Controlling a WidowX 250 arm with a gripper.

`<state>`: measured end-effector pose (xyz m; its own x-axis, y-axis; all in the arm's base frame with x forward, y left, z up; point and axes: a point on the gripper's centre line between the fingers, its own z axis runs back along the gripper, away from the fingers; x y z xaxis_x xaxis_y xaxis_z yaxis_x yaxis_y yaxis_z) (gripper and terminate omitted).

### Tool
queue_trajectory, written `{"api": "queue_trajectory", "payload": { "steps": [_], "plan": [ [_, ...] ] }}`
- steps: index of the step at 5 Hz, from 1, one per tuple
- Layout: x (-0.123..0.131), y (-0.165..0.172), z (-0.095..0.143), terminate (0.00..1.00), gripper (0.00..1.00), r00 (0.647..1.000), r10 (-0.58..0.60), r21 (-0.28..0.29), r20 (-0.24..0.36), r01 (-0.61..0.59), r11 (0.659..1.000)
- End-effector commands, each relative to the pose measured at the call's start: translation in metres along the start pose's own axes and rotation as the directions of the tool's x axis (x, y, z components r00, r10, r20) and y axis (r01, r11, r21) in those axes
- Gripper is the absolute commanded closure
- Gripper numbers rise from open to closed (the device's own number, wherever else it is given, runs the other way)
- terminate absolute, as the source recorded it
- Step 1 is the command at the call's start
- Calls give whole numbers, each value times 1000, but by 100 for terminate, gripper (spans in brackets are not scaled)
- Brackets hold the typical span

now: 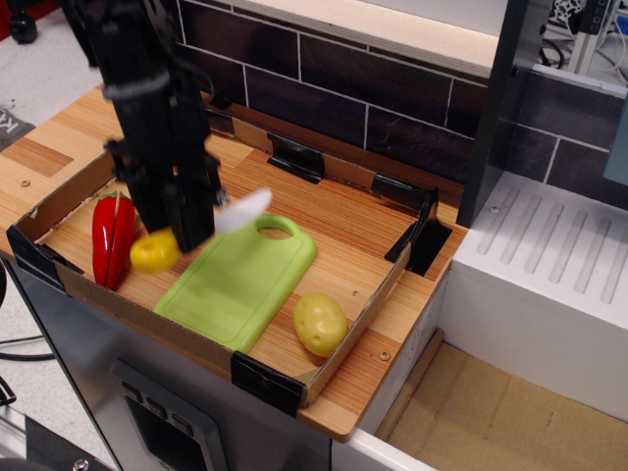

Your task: Put knife on cutting board

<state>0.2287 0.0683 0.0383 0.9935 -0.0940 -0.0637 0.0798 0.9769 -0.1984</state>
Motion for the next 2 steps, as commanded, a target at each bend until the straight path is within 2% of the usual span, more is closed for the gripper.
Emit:
{"api": "queue_trajectory", "payload": {
  "steps": [1,2],
  "plan": [
    [6,-12,-18,0,100,993,58,70,105,-65,995],
    [11,-14,-21,0,0,991,68,100,117,-80,992]
  ]
}}
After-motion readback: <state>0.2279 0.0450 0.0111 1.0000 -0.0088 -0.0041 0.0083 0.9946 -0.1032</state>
